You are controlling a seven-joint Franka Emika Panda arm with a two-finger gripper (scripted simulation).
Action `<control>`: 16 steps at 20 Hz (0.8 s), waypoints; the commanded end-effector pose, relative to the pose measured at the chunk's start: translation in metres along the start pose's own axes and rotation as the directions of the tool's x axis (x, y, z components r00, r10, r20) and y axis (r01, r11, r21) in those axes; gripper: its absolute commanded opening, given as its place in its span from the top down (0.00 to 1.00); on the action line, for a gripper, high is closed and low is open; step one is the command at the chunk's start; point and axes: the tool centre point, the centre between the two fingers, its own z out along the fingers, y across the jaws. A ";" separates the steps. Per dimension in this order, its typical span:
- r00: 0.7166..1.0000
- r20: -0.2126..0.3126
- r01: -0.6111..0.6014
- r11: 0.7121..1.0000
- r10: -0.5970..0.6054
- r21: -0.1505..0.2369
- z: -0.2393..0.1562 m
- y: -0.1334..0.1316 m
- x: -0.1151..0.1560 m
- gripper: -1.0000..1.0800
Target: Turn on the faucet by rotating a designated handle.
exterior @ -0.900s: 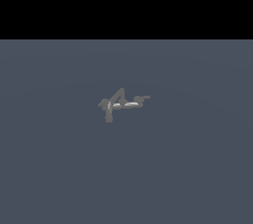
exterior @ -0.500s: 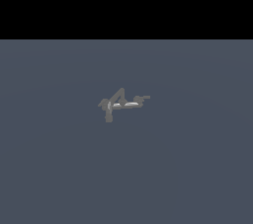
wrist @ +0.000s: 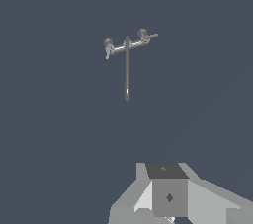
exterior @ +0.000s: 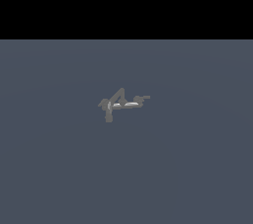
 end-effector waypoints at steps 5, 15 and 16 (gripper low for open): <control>0.990 0.003 -0.138 0.990 0.138 -0.004 0.043 -0.016 0.032 1.00; 0.930 0.007 -0.367 0.930 0.367 -0.010 0.118 -0.032 0.092 1.00; 0.922 0.007 -0.387 0.922 0.388 -0.011 0.125 -0.033 0.098 1.00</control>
